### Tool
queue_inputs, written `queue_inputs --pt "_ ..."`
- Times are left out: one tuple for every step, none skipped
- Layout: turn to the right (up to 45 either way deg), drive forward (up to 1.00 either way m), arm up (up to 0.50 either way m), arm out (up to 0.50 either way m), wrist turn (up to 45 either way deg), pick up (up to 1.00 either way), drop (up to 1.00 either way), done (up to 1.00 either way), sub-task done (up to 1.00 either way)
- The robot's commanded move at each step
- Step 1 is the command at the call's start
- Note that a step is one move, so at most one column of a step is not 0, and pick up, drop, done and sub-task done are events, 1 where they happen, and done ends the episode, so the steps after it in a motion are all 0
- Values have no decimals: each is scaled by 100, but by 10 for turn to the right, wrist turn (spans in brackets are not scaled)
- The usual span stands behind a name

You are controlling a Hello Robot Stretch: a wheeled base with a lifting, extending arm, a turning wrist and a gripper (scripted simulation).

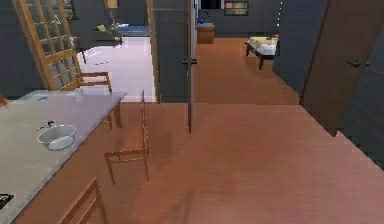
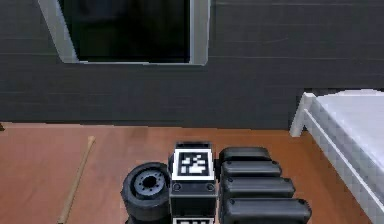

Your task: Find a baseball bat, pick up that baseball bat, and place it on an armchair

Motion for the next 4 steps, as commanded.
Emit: queue_inputs --pt "420 0 0 0 0 0 0 0 0" --pt "0 5 0 0 0 0 0 0 0" --pt "-210 0 0 0 0 0 0 0 0" --pt "0 100 0 0 0 0 0 0 0"
